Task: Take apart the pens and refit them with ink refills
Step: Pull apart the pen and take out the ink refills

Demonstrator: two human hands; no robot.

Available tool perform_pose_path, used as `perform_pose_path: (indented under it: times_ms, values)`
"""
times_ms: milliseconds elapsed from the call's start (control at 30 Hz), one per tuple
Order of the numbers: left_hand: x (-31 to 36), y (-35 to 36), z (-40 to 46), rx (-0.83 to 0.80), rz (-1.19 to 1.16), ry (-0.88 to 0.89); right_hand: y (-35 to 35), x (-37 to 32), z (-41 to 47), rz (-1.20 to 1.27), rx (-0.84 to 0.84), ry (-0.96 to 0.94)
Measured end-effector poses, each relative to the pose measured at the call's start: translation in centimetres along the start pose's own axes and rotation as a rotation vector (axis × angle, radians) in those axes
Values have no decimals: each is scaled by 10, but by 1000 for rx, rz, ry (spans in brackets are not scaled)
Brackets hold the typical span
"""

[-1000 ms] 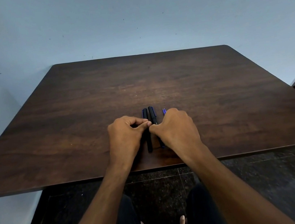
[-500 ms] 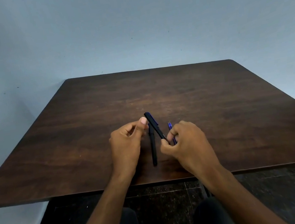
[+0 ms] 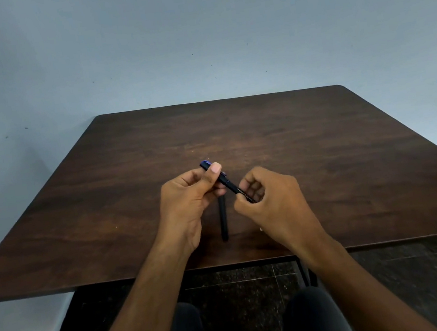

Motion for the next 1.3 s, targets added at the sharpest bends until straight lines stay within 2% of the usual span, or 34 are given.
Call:
perform_pose_path:
  times_ms: [200, 533, 867, 1033, 1300]
  values:
    - [7, 7, -5, -17, -10, 32, -5, -7, 8, 134, -27, -29]
    - [8, 9, -13, 18, 47, 53, -5, -9, 12, 84, -128, -63]
    - [22, 13, -10, -8, 18, 36, -9, -12, 11, 119, -32, -168]
    - [24, 11, -10, 58, 26, -20, -6, -13, 8, 63, -13, -202]
    - [29, 7, -11, 145, -1, 4, 0, -27, 7, -33, 4, -226]
Point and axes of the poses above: each hand's wrist, its own z-axis towards the middle knuckle, its own y-axis out of the palm, x = y × z, the point moved 4 cm from there along z, towards the middle knuckle, and after that the axes turned 5 degrees about -z, right-handed, at the moved point
